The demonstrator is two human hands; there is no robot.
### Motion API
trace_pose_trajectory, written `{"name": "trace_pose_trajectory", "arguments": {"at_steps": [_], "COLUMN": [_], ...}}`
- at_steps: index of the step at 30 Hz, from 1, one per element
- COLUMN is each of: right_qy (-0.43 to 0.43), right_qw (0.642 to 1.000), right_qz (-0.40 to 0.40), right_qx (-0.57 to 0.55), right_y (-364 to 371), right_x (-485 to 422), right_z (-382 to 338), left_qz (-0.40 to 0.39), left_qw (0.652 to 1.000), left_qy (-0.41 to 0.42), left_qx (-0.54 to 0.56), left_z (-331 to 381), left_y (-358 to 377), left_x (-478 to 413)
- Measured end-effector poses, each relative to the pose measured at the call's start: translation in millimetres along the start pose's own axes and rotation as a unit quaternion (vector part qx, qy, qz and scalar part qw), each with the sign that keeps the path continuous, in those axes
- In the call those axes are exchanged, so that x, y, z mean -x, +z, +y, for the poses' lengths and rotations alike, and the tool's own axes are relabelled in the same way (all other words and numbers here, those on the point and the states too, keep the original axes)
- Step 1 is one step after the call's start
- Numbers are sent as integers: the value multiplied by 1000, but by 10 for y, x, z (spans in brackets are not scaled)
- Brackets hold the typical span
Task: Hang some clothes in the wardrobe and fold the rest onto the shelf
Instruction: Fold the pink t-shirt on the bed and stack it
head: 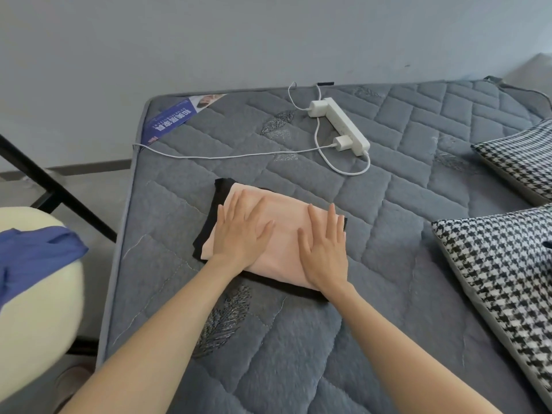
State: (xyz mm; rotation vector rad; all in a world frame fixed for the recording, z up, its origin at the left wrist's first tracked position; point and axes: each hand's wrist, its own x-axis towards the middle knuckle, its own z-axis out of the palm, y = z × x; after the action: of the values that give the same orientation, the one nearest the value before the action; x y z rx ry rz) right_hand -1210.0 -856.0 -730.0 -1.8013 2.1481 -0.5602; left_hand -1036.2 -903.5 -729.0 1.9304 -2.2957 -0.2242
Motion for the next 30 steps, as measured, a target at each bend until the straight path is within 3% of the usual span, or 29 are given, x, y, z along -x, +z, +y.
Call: {"name": "trace_pose_trajectory", "arguments": {"at_steps": [3,10,13,16,21,25,30], "right_qy": [27,22,19,-7,-113,-177,-287], "right_qw": [998,998,996,986,989,984,958], "right_qz": [5,-38,-67,-48,16,15,-9], "right_qx": [-59,-45,62,159,98,-2,-28], "right_y": [21,-58,-150,-276,-604,-806,-764], "right_x": [-19,-11,8,58,161,272,487], "right_z": [11,10,4,-101,-525,-990,-1646], "left_qz": [11,-36,-76,-109,-33,45,125], "left_qw": [1000,999,997,994,998,993,978], "left_qy": [2,5,-14,-29,-52,-69,-112], "left_qx": [1,6,-2,-11,29,80,127], "left_z": [-14,-31,-160,-274,-433,-529,-890], "left_y": [45,-117,-217,-378,-756,-1139,-1528], "left_x": [-29,51,190,397,678,906,1347]}}
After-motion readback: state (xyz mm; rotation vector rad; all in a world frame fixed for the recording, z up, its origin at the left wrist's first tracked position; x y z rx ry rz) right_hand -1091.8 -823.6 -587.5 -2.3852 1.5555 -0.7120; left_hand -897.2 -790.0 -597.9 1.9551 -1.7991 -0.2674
